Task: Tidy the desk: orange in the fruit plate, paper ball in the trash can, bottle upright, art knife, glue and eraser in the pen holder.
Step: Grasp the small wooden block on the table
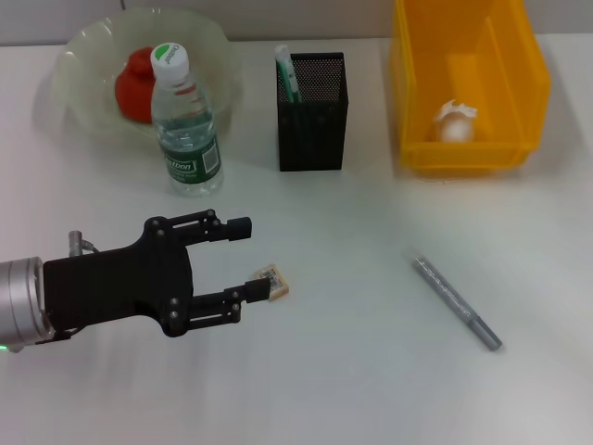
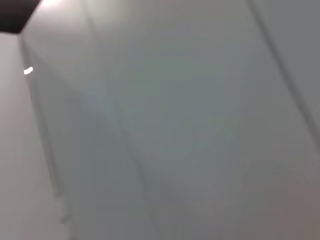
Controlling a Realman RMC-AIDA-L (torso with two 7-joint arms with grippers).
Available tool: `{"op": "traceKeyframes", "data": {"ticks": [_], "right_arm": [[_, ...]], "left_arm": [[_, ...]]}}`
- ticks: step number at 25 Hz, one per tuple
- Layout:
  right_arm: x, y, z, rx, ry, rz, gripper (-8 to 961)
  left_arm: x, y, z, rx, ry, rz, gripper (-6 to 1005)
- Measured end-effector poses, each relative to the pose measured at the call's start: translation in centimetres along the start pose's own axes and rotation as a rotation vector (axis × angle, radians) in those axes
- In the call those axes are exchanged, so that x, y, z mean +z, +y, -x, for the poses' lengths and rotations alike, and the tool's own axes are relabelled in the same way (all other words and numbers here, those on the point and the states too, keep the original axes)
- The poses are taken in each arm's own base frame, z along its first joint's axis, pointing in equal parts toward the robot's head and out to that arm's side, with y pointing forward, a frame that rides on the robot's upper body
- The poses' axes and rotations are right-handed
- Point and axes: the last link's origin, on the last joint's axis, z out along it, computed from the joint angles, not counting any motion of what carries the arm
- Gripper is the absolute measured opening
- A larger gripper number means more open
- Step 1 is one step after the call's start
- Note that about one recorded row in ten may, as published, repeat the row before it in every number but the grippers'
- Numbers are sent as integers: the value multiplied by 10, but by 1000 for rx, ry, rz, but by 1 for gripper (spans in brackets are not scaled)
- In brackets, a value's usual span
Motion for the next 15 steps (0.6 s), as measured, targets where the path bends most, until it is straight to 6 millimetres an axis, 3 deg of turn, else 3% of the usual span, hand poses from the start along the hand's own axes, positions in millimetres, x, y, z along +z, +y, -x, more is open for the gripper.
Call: {"op": "traceKeyframes", "data": {"ticks": [7,15], "right_arm": [[-7,32,9,-41,224,279,565],[-1,43,23,-8,474,307,565]], "left_arm": [[1,-1,-1,-2,1,3,642],[1,-1,-1,-5,-2,6,640]]}}
